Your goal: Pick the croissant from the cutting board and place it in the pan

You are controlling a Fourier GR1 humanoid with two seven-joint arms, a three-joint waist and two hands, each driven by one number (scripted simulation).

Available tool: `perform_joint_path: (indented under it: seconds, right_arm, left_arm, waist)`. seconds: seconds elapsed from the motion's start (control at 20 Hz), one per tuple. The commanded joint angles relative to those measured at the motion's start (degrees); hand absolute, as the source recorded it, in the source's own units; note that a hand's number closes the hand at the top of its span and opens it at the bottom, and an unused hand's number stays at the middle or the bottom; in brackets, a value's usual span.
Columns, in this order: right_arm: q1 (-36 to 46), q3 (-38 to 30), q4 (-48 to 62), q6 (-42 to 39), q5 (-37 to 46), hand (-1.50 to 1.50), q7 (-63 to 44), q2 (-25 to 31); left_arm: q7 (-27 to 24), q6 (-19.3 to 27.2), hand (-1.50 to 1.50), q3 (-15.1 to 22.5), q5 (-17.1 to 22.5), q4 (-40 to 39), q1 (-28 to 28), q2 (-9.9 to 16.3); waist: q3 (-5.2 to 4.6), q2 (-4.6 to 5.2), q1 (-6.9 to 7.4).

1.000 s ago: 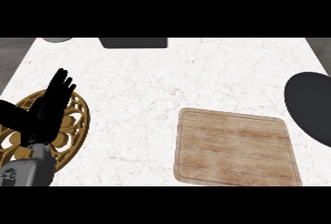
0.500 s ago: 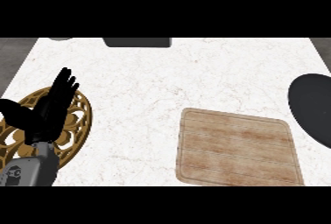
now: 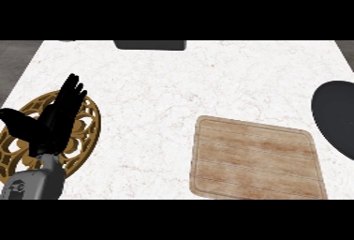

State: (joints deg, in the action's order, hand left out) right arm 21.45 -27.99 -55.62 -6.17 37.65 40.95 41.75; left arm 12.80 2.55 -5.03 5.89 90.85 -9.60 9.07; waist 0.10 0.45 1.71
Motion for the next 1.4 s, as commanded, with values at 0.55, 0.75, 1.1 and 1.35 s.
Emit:
perform_joint_path:
  seconds: [0.55,0.75,1.1,1.35]
  right_arm:
    - [14.7,3.2,38.2,6.6,8.6,-1.50,1.7,2.0]
    - [14.5,3.5,42.9,7.2,9.2,-1.50,8.1,2.1]
    - [17.3,-5.3,46.0,-7.2,-0.7,-1.50,15.0,7.9]
    - [15.5,-10.2,50.3,-17.4,-5.8,-1.50,14.2,12.1]
  left_arm:
    - [-0.7,0.6,0.00,1.3,-1.0,-1.6,-1.8,-1.9]
    - [1.4,1.0,0.00,0.6,-0.7,1.0,-2.5,-1.0]
    - [0.3,-0.1,0.00,0.3,-0.4,0.1,-1.2,-0.7]
    - [2.5,1.0,0.00,0.8,-0.7,2.1,-1.2,-1.1]
  waist:
    - [0.13,0.70,0.88]
    - [0.28,0.72,1.39]
    - [0.28,0.58,0.32]
    - [0.41,0.51,-0.08]
